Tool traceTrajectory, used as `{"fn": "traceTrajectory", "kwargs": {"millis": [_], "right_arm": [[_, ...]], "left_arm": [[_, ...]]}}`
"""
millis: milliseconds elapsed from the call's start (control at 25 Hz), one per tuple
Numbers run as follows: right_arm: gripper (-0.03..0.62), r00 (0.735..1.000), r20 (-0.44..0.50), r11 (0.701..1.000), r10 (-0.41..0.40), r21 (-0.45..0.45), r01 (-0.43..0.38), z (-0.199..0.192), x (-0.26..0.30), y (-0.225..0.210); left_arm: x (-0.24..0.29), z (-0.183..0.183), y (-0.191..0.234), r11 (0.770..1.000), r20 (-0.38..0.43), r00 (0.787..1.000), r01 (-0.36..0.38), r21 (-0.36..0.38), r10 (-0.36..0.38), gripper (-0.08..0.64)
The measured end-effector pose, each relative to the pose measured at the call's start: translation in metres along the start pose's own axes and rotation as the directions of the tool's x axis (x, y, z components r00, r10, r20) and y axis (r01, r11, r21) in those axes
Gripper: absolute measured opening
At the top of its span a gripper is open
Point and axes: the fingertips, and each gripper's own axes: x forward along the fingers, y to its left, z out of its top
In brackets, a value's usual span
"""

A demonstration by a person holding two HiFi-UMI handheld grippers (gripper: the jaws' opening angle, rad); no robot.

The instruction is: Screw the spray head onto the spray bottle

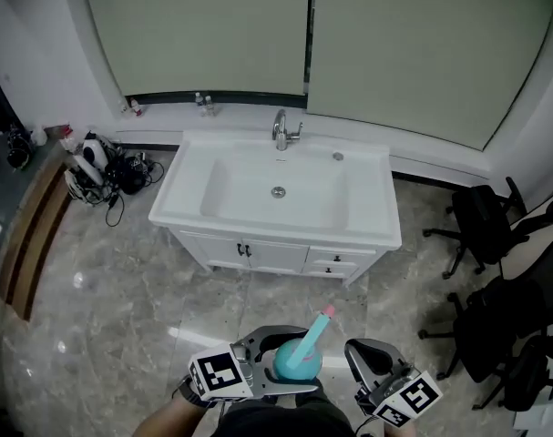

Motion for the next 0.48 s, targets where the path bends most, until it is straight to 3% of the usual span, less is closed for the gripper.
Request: {"fn": "traceTrajectory", "kwargs": {"millis": [120,280,480], "right_arm": [[0.0,0.999,0.016,0.998,-0.035,-0.042,0.036,0.007,0.0,0.019],[0.0,0.997,0.071,0.995,-0.028,-0.097,0.035,0.026,-0.002,0.021],[0.0,0.996,0.081,0.991,-0.045,-0.119,0.055,0.043,-0.033,0.028]], "left_arm": [[-0.019,-0.004,-0.012,1.0,0.016,1.0,0.014,-0.004,-0.014,0.403],[-0.021,0.005,-0.019,0.996,0.01,1.0,-0.012,0.083,0.011,0.403],[-0.001,0.018,-0.048,0.998,0.02,1.0,-0.006,0.066,0.005,0.403]]}}
